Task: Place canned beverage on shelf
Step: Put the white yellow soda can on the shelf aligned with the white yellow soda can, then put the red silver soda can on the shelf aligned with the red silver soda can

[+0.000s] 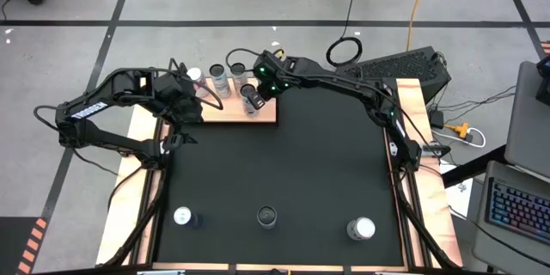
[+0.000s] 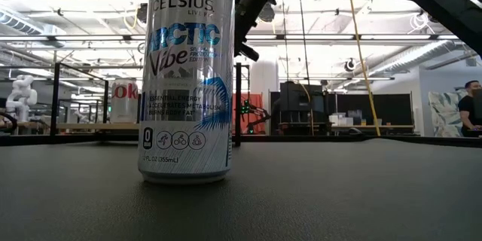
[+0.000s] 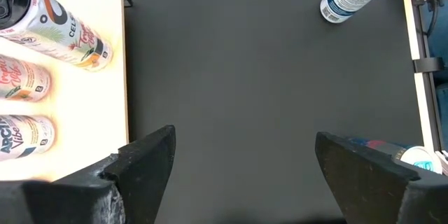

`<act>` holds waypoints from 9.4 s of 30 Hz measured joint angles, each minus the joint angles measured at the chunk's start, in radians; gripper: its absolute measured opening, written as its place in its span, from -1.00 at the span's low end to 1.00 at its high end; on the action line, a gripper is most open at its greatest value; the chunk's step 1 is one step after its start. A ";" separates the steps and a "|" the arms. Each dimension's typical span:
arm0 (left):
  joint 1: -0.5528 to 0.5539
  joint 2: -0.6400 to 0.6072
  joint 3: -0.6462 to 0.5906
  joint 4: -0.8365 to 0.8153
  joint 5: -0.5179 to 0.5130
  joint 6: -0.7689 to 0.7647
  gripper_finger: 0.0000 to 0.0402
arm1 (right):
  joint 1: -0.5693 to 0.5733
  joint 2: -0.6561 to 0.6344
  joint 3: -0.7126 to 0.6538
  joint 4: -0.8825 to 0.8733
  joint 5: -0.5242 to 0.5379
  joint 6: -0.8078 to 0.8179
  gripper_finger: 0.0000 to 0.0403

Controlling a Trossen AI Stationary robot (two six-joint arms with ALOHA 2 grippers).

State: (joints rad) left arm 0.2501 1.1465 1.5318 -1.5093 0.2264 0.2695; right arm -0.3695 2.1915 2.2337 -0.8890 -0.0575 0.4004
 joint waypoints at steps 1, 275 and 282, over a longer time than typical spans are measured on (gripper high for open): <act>0.000 0.000 0.000 0.000 0.000 0.000 0.72 | 0.003 0.006 0.000 0.006 0.001 0.000 -1.00; -0.037 -0.168 0.000 -0.017 0.008 -0.018 0.72 | 1.208 -0.386 -0.703 -0.489 0.079 1.865 0.79; -0.037 -0.168 0.000 -0.017 0.008 -0.020 0.72 | 1.208 -0.381 -0.703 -0.490 0.058 1.885 0.79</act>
State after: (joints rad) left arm 0.2134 0.9787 1.5318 -1.5265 0.2344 0.2497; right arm 0.8387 1.8101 1.5303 -1.3789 0.0005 2.2852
